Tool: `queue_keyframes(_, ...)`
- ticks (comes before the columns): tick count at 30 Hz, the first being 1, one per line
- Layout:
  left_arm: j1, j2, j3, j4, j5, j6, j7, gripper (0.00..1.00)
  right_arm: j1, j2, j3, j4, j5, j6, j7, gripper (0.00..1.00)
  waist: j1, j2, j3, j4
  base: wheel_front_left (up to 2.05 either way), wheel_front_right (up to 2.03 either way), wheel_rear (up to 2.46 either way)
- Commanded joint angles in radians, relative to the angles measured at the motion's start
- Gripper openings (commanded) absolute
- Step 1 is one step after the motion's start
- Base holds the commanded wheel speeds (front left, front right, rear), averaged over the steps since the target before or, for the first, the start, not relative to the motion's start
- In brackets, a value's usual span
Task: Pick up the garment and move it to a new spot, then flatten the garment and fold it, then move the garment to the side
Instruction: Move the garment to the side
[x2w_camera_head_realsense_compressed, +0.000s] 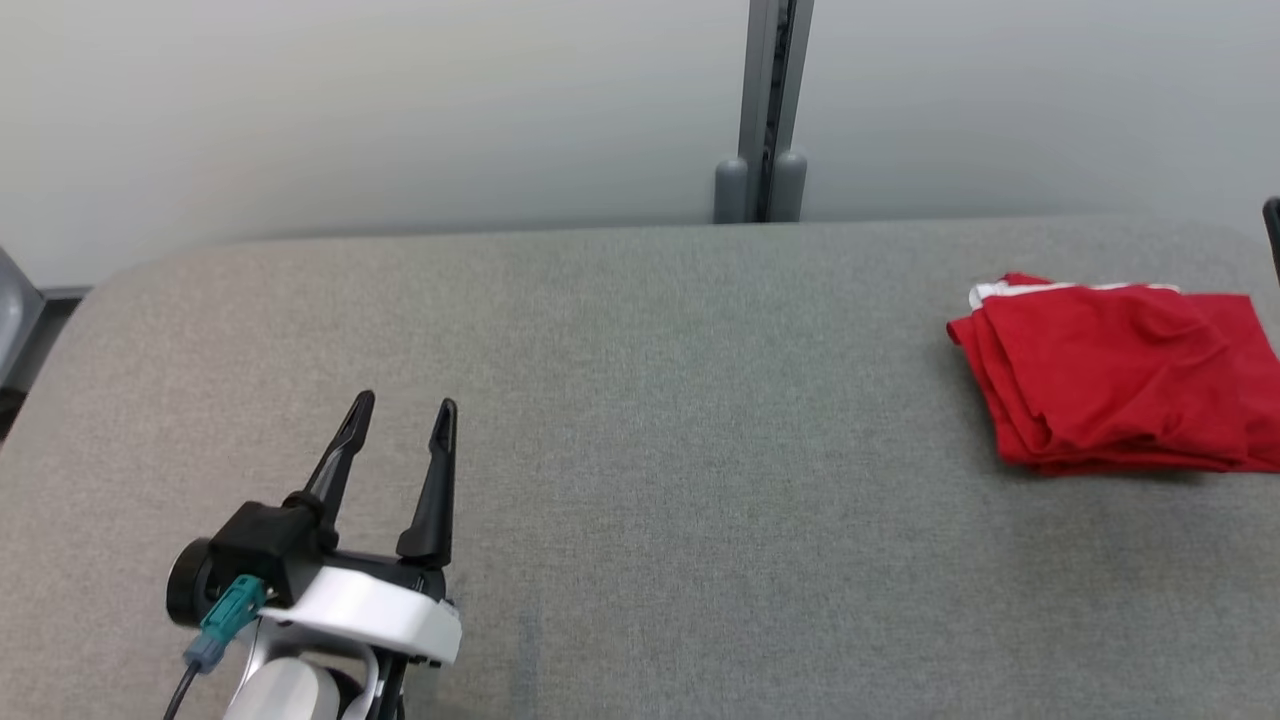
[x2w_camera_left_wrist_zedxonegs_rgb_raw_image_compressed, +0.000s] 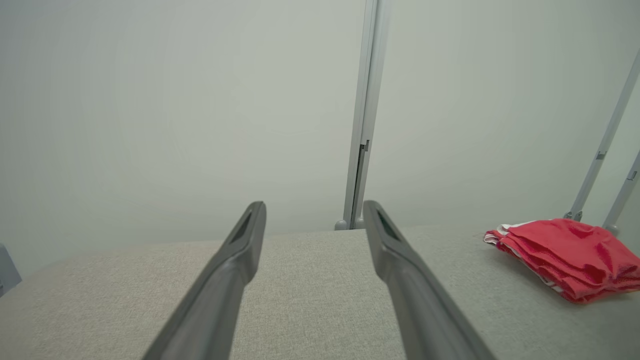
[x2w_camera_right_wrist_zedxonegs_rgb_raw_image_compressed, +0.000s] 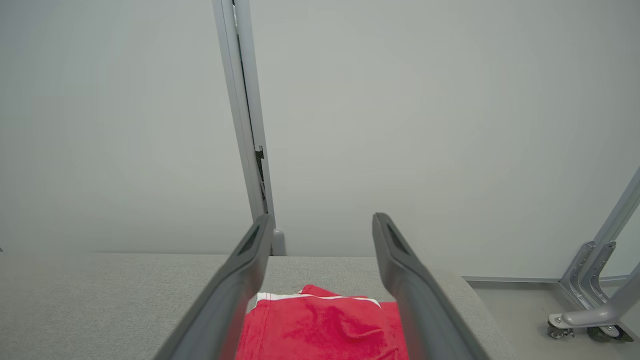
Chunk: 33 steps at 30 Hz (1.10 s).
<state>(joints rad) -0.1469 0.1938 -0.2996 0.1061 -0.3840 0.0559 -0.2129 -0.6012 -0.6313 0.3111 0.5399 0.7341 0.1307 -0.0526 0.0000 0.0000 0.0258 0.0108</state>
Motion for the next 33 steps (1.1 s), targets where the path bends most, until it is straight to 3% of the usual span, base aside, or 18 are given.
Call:
queue_keyframes(1, 0.021, 0.004, 0.012, -0.010, -0.012, 0.012, -0.005, 1.00, 0.052, 0.007, -0.027, -0.036, -0.017, 0.001, -0.009, 1.00, 0.0000, 0.0000, -0.042, 0.003, 0.00, 0.00, 0.00)
queue_keyframes(5, 0.059, 0.003, 0.032, -0.033, -0.043, 0.019, 0.000, 1.00, 0.203, 0.042, -0.122, -0.168, -0.100, 0.001, -0.024, 1.00, 0.0000, 0.0000, -0.058, 0.007, 0.00, 0.00, 0.00)
queue_keyframes(14, 0.117, 0.017, 0.022, -0.007, -0.051, 0.019, 0.006, 1.00, 0.493, 0.216, -0.296, -0.410, -0.253, 0.001, -0.024, 1.00, 0.0000, 0.0000, -0.070, 0.022, 0.00, 0.00, 0.00)
queue_keyframes(22, 0.135, 0.003, 0.037, 0.074, -0.038, 0.033, -0.034, 1.00, 0.652, 0.356, -0.375, -0.471, -0.332, 0.001, -0.047, 1.00, 0.0000, 0.0000, -0.072, 0.041, 0.00, 0.00, 0.00)
queue_keyframes(33, 0.130, -0.036, 0.087, 0.151, -0.022, 0.007, -0.052, 1.00, 0.712, 0.421, -0.339, -0.468, -0.355, 0.001, -0.102, 1.00, 0.0000, 0.0000, -0.077, 0.046, 0.00, 0.00, 0.00)
